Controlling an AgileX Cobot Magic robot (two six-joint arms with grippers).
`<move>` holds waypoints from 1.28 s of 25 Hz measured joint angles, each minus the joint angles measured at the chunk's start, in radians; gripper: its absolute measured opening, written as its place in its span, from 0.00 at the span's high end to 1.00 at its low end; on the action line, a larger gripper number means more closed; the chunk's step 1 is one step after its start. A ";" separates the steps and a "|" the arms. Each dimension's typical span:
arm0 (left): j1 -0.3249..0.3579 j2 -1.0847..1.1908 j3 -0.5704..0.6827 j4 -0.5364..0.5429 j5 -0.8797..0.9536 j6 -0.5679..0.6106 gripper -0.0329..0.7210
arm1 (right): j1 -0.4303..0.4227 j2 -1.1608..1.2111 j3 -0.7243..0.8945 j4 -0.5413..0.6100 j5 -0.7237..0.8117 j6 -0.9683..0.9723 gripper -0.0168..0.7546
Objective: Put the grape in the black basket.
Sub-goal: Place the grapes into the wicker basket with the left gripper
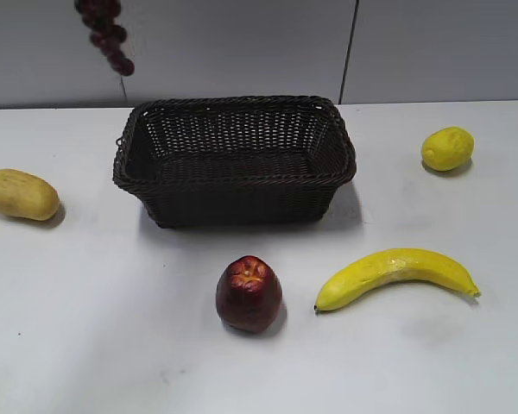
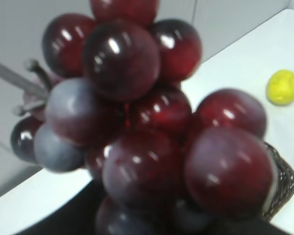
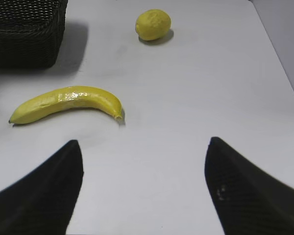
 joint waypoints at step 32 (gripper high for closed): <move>-0.099 0.537 0.000 -0.016 0.039 0.000 0.13 | 0.000 0.000 0.000 0.000 0.000 0.000 0.21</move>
